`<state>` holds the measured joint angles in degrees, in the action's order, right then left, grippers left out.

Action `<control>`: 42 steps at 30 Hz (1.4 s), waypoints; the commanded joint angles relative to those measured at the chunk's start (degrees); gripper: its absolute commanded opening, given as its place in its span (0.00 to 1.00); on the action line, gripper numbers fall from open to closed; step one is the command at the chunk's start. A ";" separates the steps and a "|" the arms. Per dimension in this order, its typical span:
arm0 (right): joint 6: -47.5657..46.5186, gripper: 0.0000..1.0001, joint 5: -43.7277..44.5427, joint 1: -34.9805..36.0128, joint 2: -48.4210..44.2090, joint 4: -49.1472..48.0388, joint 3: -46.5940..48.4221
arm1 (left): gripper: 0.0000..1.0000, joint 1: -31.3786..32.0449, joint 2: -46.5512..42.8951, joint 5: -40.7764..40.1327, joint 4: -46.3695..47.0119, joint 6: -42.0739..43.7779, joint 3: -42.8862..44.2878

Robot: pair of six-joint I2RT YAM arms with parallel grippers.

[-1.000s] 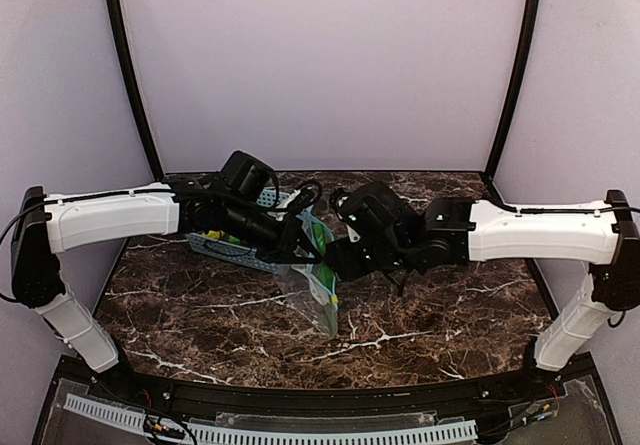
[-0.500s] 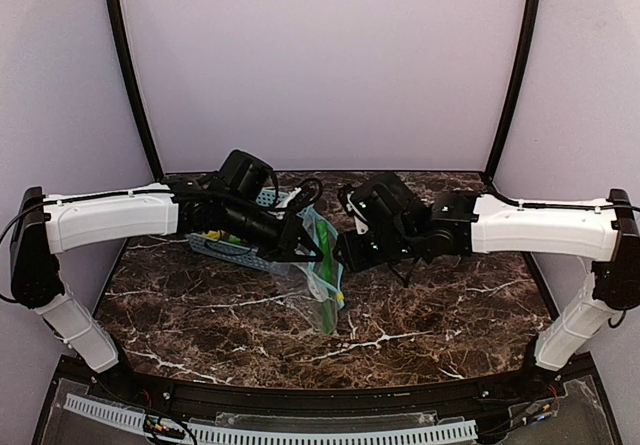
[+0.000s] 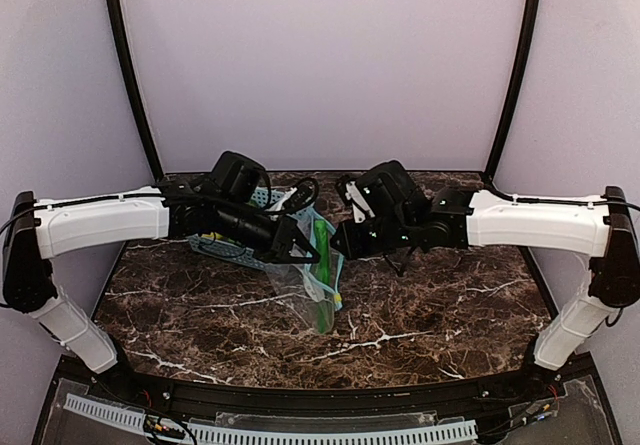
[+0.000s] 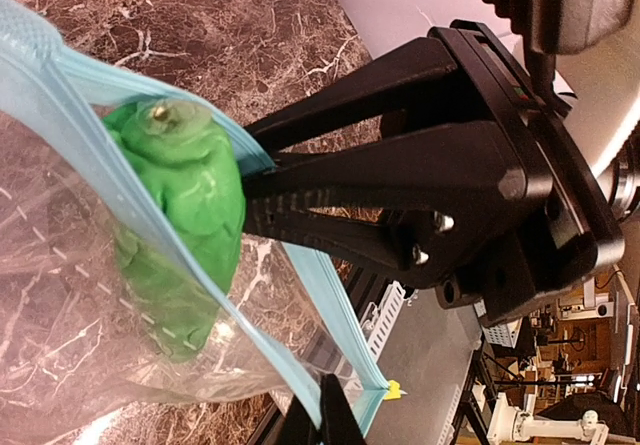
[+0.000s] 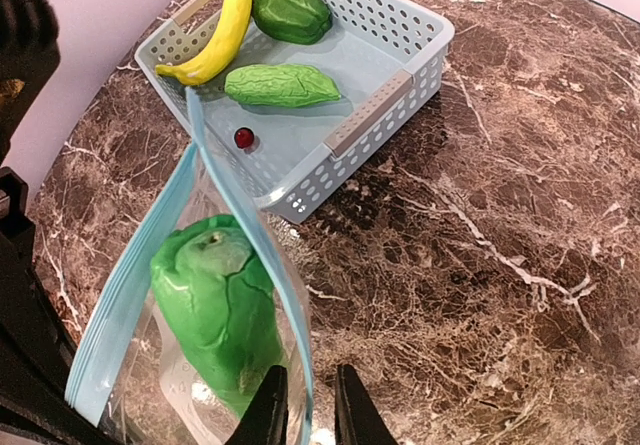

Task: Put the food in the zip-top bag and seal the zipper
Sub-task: Adjust the fake vegetable in the zipper food storage bag.

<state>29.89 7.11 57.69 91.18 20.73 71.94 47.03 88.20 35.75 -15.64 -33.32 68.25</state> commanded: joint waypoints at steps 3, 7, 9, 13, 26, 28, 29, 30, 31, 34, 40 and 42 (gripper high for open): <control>0.72 0.11 -2.26 -1.19 1.33 -2.10 -0.17 | 0.01 -0.02 -4.35 0.53 1.96 1.74 -2.61; 1.13 0.00 -4.28 -1.18 0.37 -2.83 -0.01 | 0.01 -0.01 -5.31 -1.89 0.58 1.39 -3.29; 1.81 0.00 -5.10 -1.10 -1.57 -4.36 -1.47 | 0.01 0.00 -6.16 -7.38 -2.35 0.73 -3.23; 2.72 0.00 -6.81 -0.89 -6.09 -8.42 -5.26 | 0.03 -0.11 -8.39 -17.63 -4.28 -2.83 -4.12; 2.24 0.00 -7.29 2.18 -9.07 -10.46 -8.03 | 0.50 0.00 -7.44 -11.60 15.10 -8.48 -6.82; 2.49 0.00 -7.29 2.40 -8.91 -10.45 -7.94 | 0.59 0.00 -7.63 -11.46 15.36 -7.44 -6.68; 2.56 0.00 -7.29 2.42 -8.77 -10.55 -7.91 | 0.61 0.00 -7.62 -11.55 15.31 -6.71 -6.54; 2.62 0.00 -7.29 2.46 -8.72 -10.52 -7.75 | 0.64 0.00 -7.52 -11.33 15.03 -6.06 -6.41; 2.82 0.00 -7.29 2.44 -8.66 -10.49 -7.72 | 0.66 -0.03 -7.48 -11.01 14.83 -5.88 -6.56; 3.47 0.00 -5.81 2.53 -8.57 -10.37 -7.56 | 0.69 0.33 -7.61 -10.03 14.72 -5.31 -7.35; 3.48 0.00 -6.47 2.73 -8.13 -10.36 -7.20 | 0.70 1.04 -7.81 -13.78 9.82 -3.73 -7.70; 3.26 0.00 -6.54 2.88 -8.06 -10.43 -7.11 | 0.70 1.11 -7.50 -15.06 9.00 -3.73 -7.43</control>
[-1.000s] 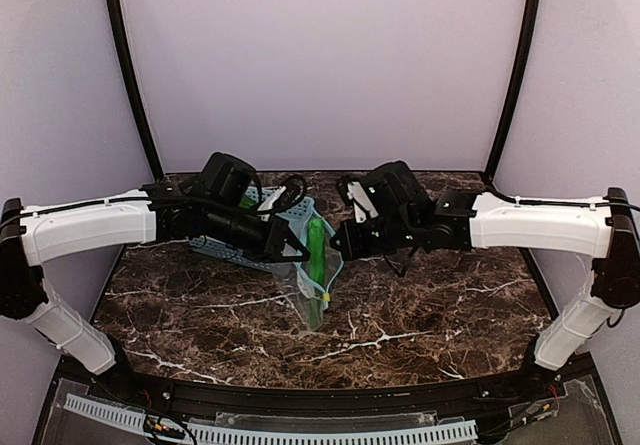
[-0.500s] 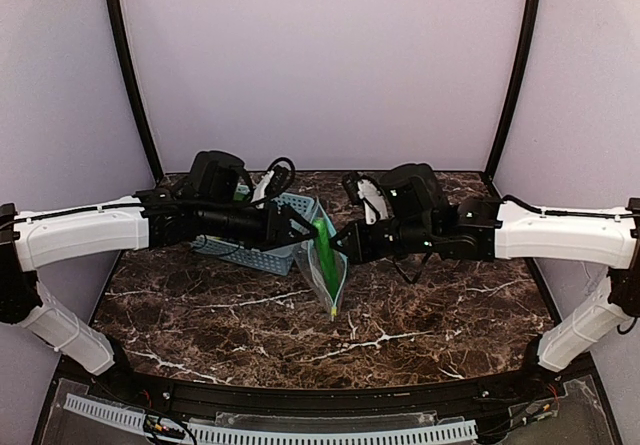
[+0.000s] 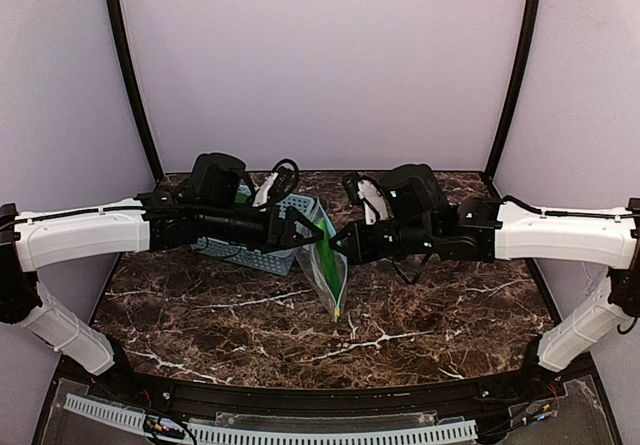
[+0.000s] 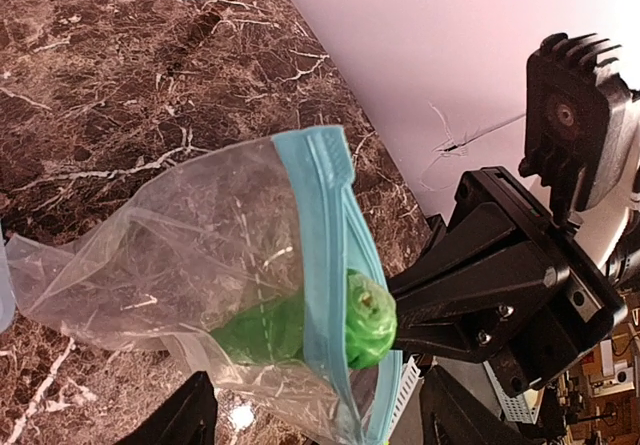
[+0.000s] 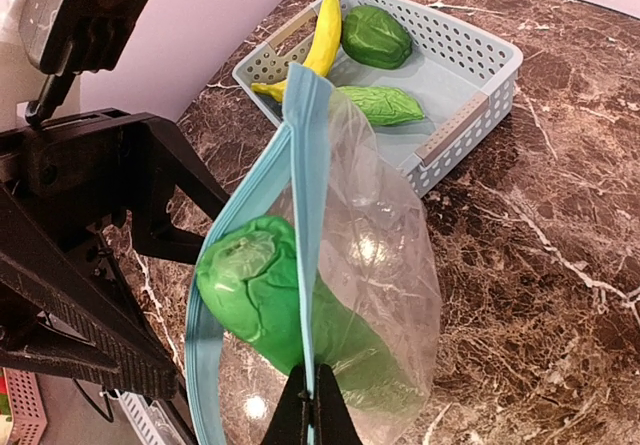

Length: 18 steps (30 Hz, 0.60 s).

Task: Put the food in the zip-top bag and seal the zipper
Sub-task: Adjust the fake vegetable in the zipper food storage bag.

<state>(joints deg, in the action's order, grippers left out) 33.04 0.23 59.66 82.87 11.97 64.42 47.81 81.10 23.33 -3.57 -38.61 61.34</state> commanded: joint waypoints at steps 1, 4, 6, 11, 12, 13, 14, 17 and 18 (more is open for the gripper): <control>-0.12 0.00 0.38 1.02 0.25 -1.73 0.36 | 0.70 0.34 -0.13 -3.06 -3.38 1.50 -0.15; -1.05 0.00 0.22 1.65 0.26 -1.96 0.38 | 0.70 0.35 0.77 -4.63 -3.51 1.08 0.58; -1.61 0.00 0.04 2.06 0.24 -1.95 0.41 | 0.67 0.31 1.41 -5.56 -3.33 0.67 1.05; -2.94 0.00 0.14 3.27 0.22 -1.86 0.35 | 0.63 0.31 2.82 -7.21 -3.15 -0.27 1.70; -3.04 0.00 0.39 3.42 0.18 -1.86 0.35 | 0.62 0.34 2.96 -7.92 -3.64 -0.42 1.84; -3.17 0.00 0.45 3.66 0.11 -1.86 0.32 | 0.61 0.35 3.11 -8.38 -3.95 -0.74 1.89; -3.40 0.00 0.36 3.83 0.09 -1.87 0.27 | 0.59 0.33 3.19 -9.11 -4.13 -0.84 1.79; -3.85 0.00 0.03 4.05 0.38 -2.03 0.28 | 0.58 0.27 3.37 -9.51 -3.75 -1.40 1.58; -3.93 0.00 0.01 4.17 0.55 -2.03 0.31 | 0.58 0.33 3.41 -9.39 -3.13 -1.57 1.41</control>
<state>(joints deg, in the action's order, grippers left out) 30.50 0.19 63.05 82.91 11.97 64.42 47.97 84.38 15.66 -6.04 -39.33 61.89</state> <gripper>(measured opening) 0.006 0.583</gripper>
